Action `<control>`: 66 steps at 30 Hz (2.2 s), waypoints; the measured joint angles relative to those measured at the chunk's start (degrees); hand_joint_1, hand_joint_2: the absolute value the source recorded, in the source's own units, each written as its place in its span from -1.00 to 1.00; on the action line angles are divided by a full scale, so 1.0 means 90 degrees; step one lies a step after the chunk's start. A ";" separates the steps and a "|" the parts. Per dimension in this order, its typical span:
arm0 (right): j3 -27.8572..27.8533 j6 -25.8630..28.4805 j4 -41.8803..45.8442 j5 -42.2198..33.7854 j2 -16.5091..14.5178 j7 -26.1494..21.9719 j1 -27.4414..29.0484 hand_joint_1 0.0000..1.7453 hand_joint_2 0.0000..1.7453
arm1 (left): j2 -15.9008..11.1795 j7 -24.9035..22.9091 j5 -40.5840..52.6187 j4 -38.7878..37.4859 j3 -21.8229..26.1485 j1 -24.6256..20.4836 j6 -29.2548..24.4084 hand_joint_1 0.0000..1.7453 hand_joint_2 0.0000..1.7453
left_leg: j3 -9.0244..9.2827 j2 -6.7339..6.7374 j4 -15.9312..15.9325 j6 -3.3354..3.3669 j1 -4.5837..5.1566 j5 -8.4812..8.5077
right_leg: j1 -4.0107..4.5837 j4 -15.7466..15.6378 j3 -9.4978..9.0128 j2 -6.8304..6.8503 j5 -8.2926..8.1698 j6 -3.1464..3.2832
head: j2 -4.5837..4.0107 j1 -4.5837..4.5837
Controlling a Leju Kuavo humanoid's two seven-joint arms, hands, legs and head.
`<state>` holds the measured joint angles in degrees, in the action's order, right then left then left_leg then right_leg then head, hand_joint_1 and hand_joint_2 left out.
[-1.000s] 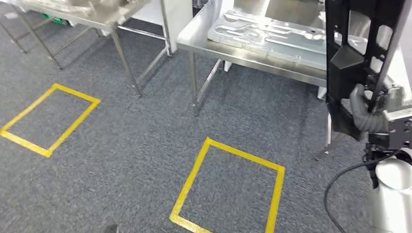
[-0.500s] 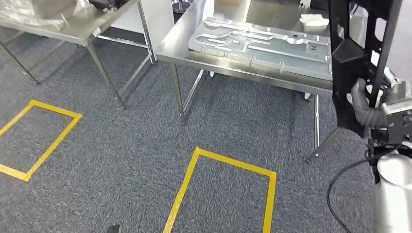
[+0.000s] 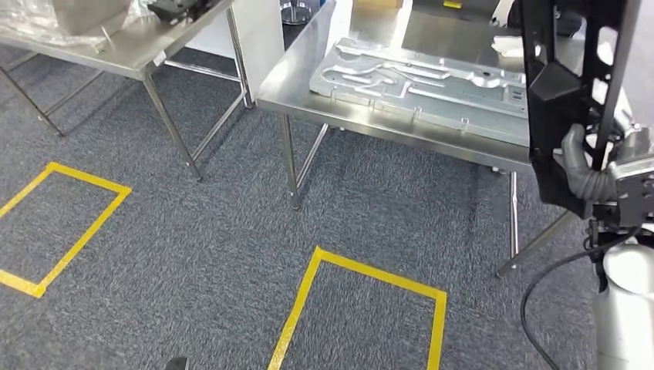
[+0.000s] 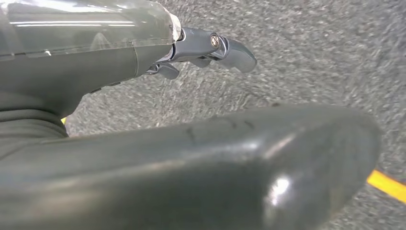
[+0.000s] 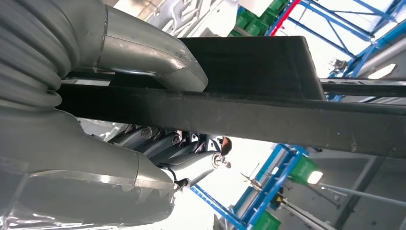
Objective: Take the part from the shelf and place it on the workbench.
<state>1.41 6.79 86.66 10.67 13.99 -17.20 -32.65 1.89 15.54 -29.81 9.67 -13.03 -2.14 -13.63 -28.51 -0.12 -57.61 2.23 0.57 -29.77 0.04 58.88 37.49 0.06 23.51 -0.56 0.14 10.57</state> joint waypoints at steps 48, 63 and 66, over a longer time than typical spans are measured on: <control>0.0430 -0.0674 -0.0700 0.1274 0.0516 0.0849 -0.0989 1.00 1.00 | -0.0052 0.0014 -0.0046 -0.0040 -0.0010 0.0094 0.0020 -1.00 -1.00 | -0.1024 -0.0046 -0.0039 -0.0029 0.0043 0.0919 | -0.0043 -0.0053 -0.0992 -0.0115 0.0694 -0.0001 | -0.0001 0.0003; 0.1066 -0.1187 -0.0954 0.2656 0.0726 0.1415 -0.1410 1.00 1.00 | 0.0059 -0.0044 -0.0135 -0.0042 0.0005 0.0060 0.0053 -1.00 -1.00 | 0.0063 -0.0145 -0.0031 -0.0190 -0.0008 -0.0021 | -0.0078 0.0031 0.0335 -0.0008 -0.0376 0.0019 | 0.0000 -0.0002; 0.1075 -0.1268 -0.0962 0.2681 0.0754 0.1401 -0.1406 1.00 1.00 | 0.0057 -0.0044 -0.0143 -0.0040 0.0005 0.0048 0.0053 -1.00 -1.00 | -0.0198 -0.0101 -0.0577 -0.0291 -0.0027 -0.0028 | -0.0105 -0.0023 0.0220 -0.0013 -0.0304 0.0141 | -0.0001 -0.0002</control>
<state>11.09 -4.62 78.00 34.80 20.77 -4.59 -45.30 2.40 15.14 -31.10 9.31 -12.98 -1.72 -13.15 -30.30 -1.03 -62.81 -0.39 0.32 -30.02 -0.91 58.67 39.47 -0.06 20.77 0.71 0.13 10.55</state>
